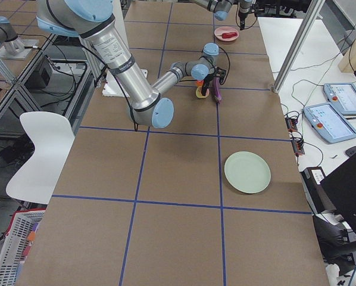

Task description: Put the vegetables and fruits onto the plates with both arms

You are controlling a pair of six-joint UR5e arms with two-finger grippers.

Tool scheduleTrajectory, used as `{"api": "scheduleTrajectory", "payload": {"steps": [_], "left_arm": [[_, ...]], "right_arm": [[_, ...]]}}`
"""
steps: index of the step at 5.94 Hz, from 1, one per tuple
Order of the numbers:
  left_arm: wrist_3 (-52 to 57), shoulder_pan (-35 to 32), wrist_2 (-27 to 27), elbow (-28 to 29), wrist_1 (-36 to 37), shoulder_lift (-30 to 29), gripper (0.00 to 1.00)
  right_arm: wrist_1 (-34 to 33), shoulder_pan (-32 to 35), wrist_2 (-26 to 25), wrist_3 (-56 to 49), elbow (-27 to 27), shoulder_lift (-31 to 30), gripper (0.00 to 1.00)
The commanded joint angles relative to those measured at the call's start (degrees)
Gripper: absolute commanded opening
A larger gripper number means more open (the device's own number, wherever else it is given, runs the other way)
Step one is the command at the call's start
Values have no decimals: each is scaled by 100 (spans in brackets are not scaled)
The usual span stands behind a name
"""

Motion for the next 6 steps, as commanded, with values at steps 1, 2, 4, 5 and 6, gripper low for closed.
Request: {"api": "scheduleTrajectory", "payload": {"steps": [1,2,4,5,6], "left_arm": [[-24,0,0,-14,0,5,100],[-33,0,0,-14,0,5,100],[-94,9,-17,-128,0,14,100],[-504,52,-566,-329,44,-3,100],[-951,79,-1276,-862,488,-12,100]], "right_arm": [[-25,-46,-1,15,-47,0,100],[-25,-55,8,15,-47,-9,100],[-129,-64,8,23,-56,-26,28],[-174,-55,-27,15,48,-44,0],[-183,66,16,6,197,-96,0]]}}
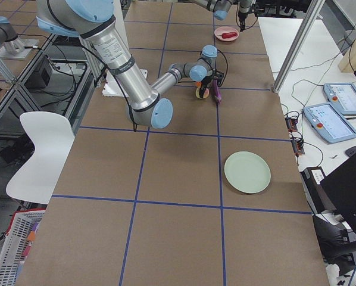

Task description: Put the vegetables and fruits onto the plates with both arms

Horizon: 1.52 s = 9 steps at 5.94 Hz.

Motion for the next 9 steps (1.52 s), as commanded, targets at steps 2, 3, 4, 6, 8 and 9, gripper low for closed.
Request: {"api": "scheduleTrajectory", "payload": {"steps": [2,3,4,6,8,9], "left_arm": [[-1647,595,-1337,-1152,719,-245,100],[-2629,877,-1383,-1293,728,-491,100],[-3692,1437,-1366,-1294,720,-824,100],[-5513,2029,-1218,-1251,563,-1108,100],[-6896,2486,-525,-613,-592,-1195,100],[-7259,2671,-157,-418,-973,-1214,100]], "right_arm": [[-591,706,423,-104,580,-127,0],[-593,1058,705,-270,635,-215,0],[-593,1296,734,-837,722,-425,0],[-602,1998,970,-2154,776,-864,0],[-576,2631,902,-3719,549,-1111,0],[-532,2861,892,-4309,269,-1112,0]]}}
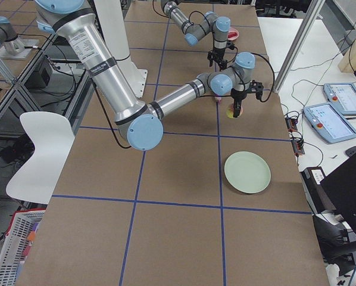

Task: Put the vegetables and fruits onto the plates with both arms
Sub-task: 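Carry the peach toward the green plate while the left gripper reaches the eggplant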

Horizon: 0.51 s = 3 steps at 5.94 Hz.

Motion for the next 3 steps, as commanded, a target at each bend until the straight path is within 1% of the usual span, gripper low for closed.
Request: {"api": "scheduleTrajectory", "payload": {"steps": [1,2,3], "left_arm": [[-601,297,506,316,-494,-32,100],[-968,429,813,543,-861,-41,100],[-989,465,833,701,-908,-136,100]], "right_arm": [[61,485,-23,-1300,-588,-25,0],[383,636,-32,-1411,-896,-25,0],[648,742,-41,-1595,-1186,-17,0]]}}
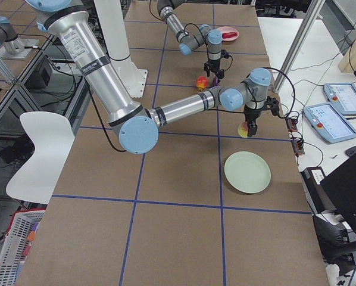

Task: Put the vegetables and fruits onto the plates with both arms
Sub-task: 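Carry the peach toward the green plate while the left gripper reaches the eggplant, then lift purple eggplant with left gripper while right lowers peach onto green plate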

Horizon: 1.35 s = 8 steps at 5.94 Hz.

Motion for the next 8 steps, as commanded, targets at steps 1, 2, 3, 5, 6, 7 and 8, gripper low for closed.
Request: {"api": "scheduleTrajectory", "payload": {"steps": [1,2,3,5,6,7,8], "left_arm": [[-116,78,100,211,-179,-81,98],[-107,78,100,212,-188,-81,60],[-107,43,91,203,-188,-81,1],[-106,-158,-92,168,-101,-160,0],[-116,-412,-416,159,74,-213,0],[-116,-702,-576,159,319,-283,0],[-63,-1122,-969,159,400,-283,0]], "right_arm": [[270,221,-131,-516,-431,6,0],[271,292,-167,-702,-537,6,0],[271,327,-185,-765,-590,-2,0],[279,406,-378,-1107,-783,-11,0],[279,424,-535,-1248,-880,-11,0],[488,415,-710,-1267,-1020,-11,0],[1004,346,-703,-1267,-1570,-11,0]]}}
